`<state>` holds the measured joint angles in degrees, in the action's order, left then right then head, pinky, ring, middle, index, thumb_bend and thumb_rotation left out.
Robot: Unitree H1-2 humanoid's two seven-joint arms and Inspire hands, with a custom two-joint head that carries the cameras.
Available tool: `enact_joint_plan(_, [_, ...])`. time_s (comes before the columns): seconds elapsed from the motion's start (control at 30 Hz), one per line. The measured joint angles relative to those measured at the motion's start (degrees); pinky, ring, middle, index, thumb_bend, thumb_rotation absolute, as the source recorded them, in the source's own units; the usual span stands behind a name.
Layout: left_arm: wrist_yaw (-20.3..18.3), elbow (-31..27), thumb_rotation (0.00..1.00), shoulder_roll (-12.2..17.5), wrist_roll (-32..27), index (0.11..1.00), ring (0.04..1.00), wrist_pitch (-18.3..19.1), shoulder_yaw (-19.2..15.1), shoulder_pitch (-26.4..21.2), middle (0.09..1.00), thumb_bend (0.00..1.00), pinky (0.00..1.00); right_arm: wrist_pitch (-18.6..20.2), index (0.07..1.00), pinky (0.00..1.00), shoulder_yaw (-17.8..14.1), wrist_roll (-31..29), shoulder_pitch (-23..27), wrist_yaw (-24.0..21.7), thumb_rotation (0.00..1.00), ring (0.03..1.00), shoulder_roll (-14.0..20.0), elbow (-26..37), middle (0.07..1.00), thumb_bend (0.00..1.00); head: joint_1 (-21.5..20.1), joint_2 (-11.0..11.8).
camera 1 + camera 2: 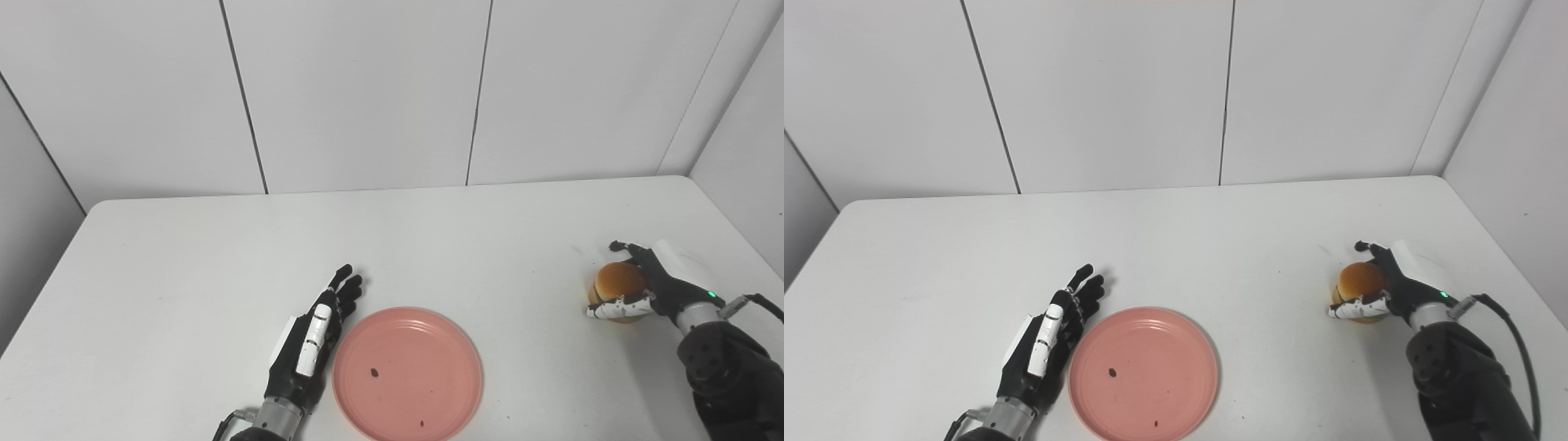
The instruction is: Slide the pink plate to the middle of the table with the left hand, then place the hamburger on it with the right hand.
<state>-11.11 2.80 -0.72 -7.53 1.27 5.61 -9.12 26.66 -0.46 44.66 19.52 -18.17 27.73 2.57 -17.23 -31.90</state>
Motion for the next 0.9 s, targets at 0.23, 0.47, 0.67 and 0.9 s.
enact_joint_plan(0.23, [-0.21, 0.02, 1.00, 0.13, -0.02, 0.918, 0.950, -0.04, 0.01, 0.00, 0.934, 0.50, 0.98, -0.01, 0.662, 0.23, 1.19, 0.07, -0.05, 2.32, 0.00, 0.373, 0.11, 0.04, 0.487, 0.55, 0.00, 0.00])
enact_joint_plan(0.47, [-0.20, -0.11, 1.00, 0.15, -0.01, 0.914, 0.947, 0.05, -0.01, 0.01, 0.931, 0.51, 0.98, -0.04, 0.560, 0.25, 0.67, -0.49, -0.11, 8.27, 0.00, 0.373, -0.29, -0.17, 0.500, 0.53, 0.00, -0.18])
enact_joint_plan(0.67, [-0.19, -0.06, 1.00, 0.15, 0.00, 0.914, 0.944, 0.00, -0.02, 0.01, 0.931, 0.51, 0.97, -0.13, 0.533, 0.28, -0.15, -2.41, -0.12, 13.17, 0.00, 0.369, -1.77, -0.54, 0.482, 0.51, 0.00, -0.18])
enact_joint_plan(0.9, [-0.20, -0.04, 1.00, 0.08, -0.16, 0.911, 0.944, 0.00, -0.04, 0.01, 0.929, 0.51, 0.97, -3.17, 0.535, 0.28, -1.35, -6.96, -0.27, 17.06, 0.00, 0.374, -2.93, 0.42, 0.495, 0.51, 1.23, -0.35])
